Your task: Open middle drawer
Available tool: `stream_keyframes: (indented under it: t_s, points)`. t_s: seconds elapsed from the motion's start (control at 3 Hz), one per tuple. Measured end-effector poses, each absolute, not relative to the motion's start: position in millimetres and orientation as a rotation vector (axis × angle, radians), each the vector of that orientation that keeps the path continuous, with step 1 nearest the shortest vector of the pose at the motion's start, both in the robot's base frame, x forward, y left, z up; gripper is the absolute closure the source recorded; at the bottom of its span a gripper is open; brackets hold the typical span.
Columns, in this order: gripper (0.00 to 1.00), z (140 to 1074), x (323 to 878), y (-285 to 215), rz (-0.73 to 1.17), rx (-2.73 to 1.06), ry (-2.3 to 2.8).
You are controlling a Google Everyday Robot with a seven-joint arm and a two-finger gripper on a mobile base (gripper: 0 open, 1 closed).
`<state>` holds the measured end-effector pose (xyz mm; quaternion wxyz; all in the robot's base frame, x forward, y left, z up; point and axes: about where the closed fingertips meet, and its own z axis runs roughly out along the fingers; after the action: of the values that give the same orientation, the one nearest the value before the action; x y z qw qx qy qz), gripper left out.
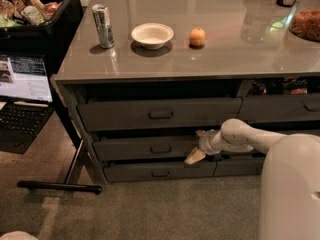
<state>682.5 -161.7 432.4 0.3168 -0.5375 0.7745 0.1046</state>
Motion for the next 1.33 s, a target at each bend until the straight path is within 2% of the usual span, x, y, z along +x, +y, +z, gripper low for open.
stream_keyframes:
  t_s: [1.0,1.33]
  points:
    - [0.88,432.3,684.5,-170.7,0.314,-1.374,2.002]
    - [1.0,439.5,686.2,-170.6,0.314,-1.374,2.002]
